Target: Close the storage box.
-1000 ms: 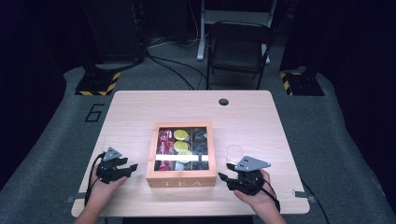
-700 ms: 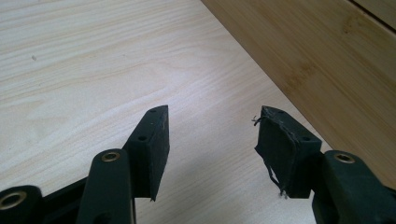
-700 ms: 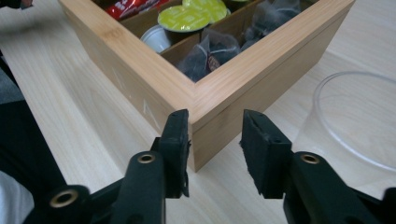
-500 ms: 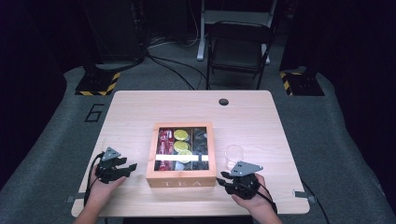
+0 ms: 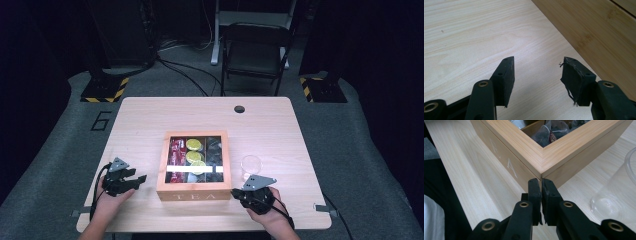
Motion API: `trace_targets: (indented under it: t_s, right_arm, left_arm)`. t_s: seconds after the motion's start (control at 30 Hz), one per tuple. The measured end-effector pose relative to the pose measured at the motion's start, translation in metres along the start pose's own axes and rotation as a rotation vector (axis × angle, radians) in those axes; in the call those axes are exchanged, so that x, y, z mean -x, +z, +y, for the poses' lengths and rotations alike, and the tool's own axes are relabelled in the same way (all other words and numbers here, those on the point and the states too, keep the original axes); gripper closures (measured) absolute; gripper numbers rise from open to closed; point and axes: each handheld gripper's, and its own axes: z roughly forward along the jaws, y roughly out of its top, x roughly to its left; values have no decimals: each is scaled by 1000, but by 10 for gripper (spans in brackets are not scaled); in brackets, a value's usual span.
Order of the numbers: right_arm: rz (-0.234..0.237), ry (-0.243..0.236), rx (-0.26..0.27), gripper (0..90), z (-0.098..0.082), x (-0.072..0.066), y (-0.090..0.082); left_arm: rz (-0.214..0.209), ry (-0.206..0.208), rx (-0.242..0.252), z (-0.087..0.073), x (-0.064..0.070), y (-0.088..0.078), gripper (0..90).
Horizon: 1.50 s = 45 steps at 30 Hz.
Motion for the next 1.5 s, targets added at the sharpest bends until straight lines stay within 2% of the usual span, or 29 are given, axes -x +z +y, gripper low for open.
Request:
trace_targets:
  t_s: [0.3, 0.37, 0.4, 0.43, 0.47, 0.63, 0.73, 0.83, 0.9, 0.97, 1.03, 1.17, 1.23, 1.37, 1.5]
  right_arm:
    - [10, -6, -8, 884, -1, 1, 3]
    - [7, 14, -3, 884, -1, 1, 3]
    - [8, 3, -4, 884, 0, 2, 3]
    - [11, 19, -3, 884, 0, 1, 2]
    - [10, 14, 0, 883, 0, 2, 2]
    - [25, 44, 44, 863, 6, 3, -3]
    - [9, 33, 48, 855, 10, 2, -5]
    - [4, 33, 57, 850, 13, 2, -7]
    - [7, 43, 71, 848, 15, 3, -8]
    - [13, 50, 90, 847, 18, 4, -9]
    - [14, 53, 101, 846, 21, 5, -11]
    - [9, 57, 120, 840, 24, 6, -11]
    - [12, 64, 122, 839, 25, 6, -11]
    - [12, 67, 134, 836, 27, 7, -10]
    - [13, 79, 144, 834, 28, 7, -10]
  left_arm:
    - [-5, 6, -4, 1, 0, -1, 437]
    - [-3, 10, 0, 1, 0, -1, 437]
    - [-6, 8, -4, 1, 0, -2, 437]
    - [-6, 7, -1, 0, 0, -2, 437]
    - [-8, 7, -3, 1, 1, -3, 437]
    - [-24, 3, 23, 1, 5, -12, 437]
    - [-50, -10, 57, 3, 12, -20, 437]
    - [-55, 23, 73, 7, 20, -27, 435]
    - [-44, 59, 77, 8, 26, -31, 435]
    - [-46, 73, 84, 8, 31, -35, 436]
    - [-63, 69, 92, 10, 35, -40, 437]
    - [-86, 93, 114, 14, 45, -48, 438]
    - [-113, 94, 130, 17, 52, -50, 436]
    - [-134, 154, 142, 23, 68, -54, 435]
    - [-151, 161, 148, 27, 77, -55, 434]
